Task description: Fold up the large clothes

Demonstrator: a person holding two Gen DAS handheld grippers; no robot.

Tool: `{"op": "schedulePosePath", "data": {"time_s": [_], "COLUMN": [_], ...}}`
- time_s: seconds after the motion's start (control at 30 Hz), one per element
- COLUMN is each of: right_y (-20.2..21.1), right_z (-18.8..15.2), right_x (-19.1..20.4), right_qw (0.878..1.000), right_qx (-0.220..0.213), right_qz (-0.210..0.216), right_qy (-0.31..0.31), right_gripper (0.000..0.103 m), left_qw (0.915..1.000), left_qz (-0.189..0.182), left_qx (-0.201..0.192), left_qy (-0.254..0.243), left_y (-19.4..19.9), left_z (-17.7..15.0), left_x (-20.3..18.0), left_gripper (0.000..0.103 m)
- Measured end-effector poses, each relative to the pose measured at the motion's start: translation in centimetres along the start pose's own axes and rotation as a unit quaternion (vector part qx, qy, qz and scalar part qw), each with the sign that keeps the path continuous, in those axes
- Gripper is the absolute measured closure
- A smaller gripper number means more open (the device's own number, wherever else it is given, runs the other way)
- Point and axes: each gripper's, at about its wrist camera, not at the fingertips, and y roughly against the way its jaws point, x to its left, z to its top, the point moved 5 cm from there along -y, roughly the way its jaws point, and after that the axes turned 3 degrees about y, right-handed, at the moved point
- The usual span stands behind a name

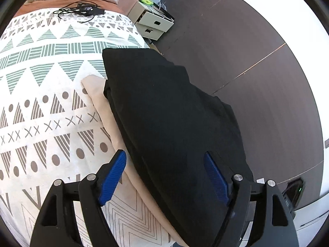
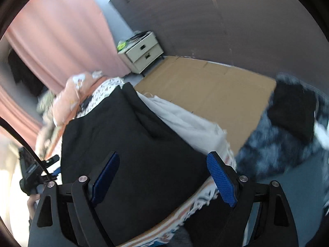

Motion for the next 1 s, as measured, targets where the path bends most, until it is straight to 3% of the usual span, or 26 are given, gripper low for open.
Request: {"op": "schedulePosePath", "data": {"time_s": [0.13, 0.27, 0.33, 0.43, 0.67, 0.8, 0.87, 0.9, 0.93, 1.0], "right_y": [0.1, -0.1, -0.6, -1.7, -3.1, -2.7, -2.2, -1.8, -1.5, -1.4], "right_z": [-3.4, -5.4, -5.5, -4.7, -5.1, -5.8, -6.0, -6.3, -6.4, -6.8], "right_x": [-1.2, -0.7, -0.2, 0.5, -0.1, 0.4, 0.7, 1.1, 1.6, 2.2], "right_qw": [0.998, 0.997, 0.997, 0.998, 0.997, 0.995, 0.996, 0.996, 0.996, 0.997], "right_qx": [-0.008, -0.009, -0.009, -0.010, -0.017, -0.009, -0.013, -0.016, -0.020, -0.023], "right_qz": [0.030, 0.052, 0.049, 0.039, 0.002, 0.021, 0.021, 0.025, 0.031, 0.030], "right_qy": [-0.049, -0.060, -0.052, -0.043, -0.078, -0.096, -0.090, -0.082, -0.076, -0.066], "right_gripper": [0.017, 0.021, 0.067, 0.092, 0.097, 0.091, 0.071, 0.040, 0.015, 0.014], "left_qw": [0.9999, 0.9997, 0.9996, 0.9995, 0.9990, 0.9989, 0.9987, 0.9986, 0.9986, 0.9987], "left_qz": [-0.010, -0.006, -0.011, -0.009, 0.005, 0.004, 0.001, -0.001, 0.000, 0.008], "left_qx": [0.007, 0.022, 0.022, 0.018, 0.024, 0.037, 0.045, 0.047, 0.049, 0.044], "left_qy": [-0.006, -0.012, -0.014, -0.023, -0.038, -0.030, -0.024, -0.022, -0.023, -0.026], "left_y": [-0.9, -2.1, -2.5, -2.9, -5.0, -4.6, -4.2, -3.9, -3.5, -2.2], "left_z": [-0.2, -0.7, -0.6, -0.1, 0.7, 0.8, 0.8, 0.7, 0.6, 0.1], "left_x": [0.3, 0.9, 1.0, 0.7, -0.2, -0.4, -0.3, -0.2, -0.1, 0.1], "left_gripper": [0.026, 0.047, 0.051, 0.051, 0.052, 0.052, 0.052, 0.050, 0.049, 0.040]}}
